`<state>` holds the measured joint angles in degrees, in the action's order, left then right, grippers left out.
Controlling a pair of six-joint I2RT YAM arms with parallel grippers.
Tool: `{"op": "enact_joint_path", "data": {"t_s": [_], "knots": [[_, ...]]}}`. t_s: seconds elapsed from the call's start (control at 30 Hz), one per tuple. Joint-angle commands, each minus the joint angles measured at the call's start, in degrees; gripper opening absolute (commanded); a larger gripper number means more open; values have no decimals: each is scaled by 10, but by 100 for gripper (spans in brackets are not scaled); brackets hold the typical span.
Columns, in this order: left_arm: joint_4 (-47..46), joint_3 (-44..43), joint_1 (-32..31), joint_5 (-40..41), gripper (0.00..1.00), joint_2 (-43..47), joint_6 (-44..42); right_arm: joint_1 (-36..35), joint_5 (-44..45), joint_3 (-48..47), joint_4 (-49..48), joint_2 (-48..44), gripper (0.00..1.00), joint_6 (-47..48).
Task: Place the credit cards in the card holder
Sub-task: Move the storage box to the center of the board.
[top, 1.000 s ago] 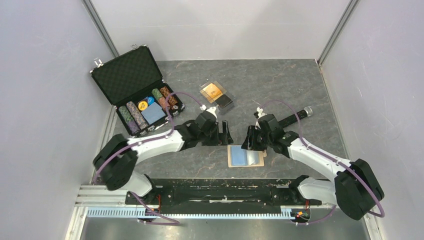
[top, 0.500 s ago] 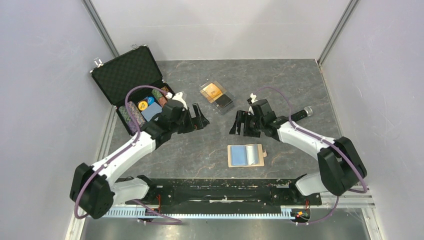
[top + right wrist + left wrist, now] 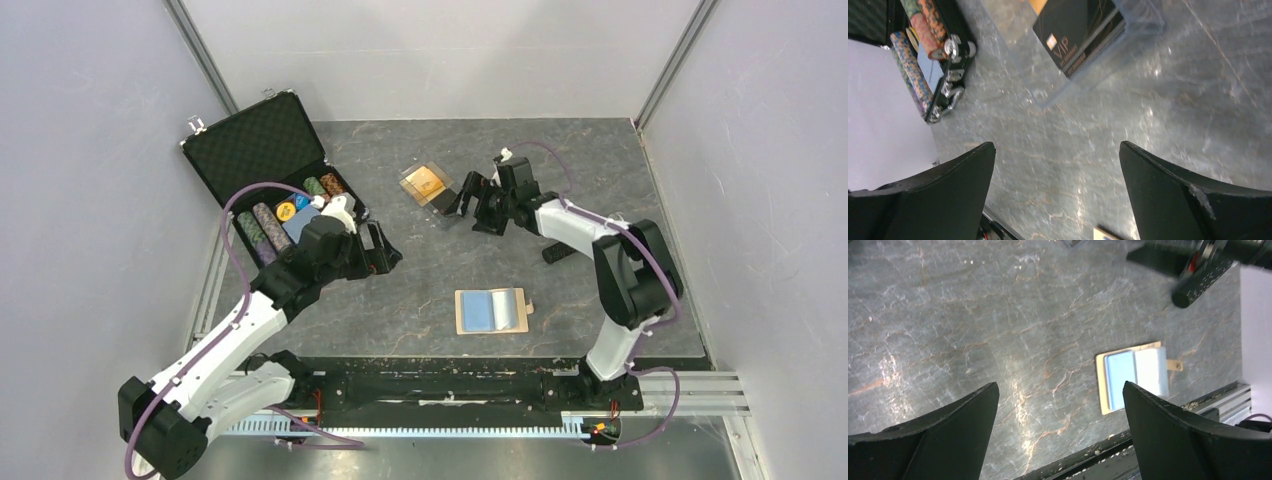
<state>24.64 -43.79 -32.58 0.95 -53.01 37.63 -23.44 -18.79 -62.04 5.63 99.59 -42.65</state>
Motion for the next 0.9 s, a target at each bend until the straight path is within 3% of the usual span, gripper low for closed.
{"op": "enact_joint_path", "data": {"t_s": [0.0, 0.1, 0.17, 0.4, 0.73, 0.87], "knots": [[26, 23, 1, -28, 100, 20, -30, 5, -3, -85, 2, 59, 97, -17], [26, 40, 1, -33, 100, 31, -29, 6, 19, -158, 69, 112, 91, 11], [28, 49, 0, -34, 100, 38, -29, 5, 43, -192, 106, 140, 81, 27], [37, 63, 1, -44, 100, 53, -37, 9, 77, -252, 153, 190, 57, 52], [38, 90, 1, -60, 100, 63, -8, 10, 133, -286, 238, 174, 15, 128], [45, 90, 1, -60, 100, 69, -1, 11, 135, -277, 255, 163, 6, 157]]}}
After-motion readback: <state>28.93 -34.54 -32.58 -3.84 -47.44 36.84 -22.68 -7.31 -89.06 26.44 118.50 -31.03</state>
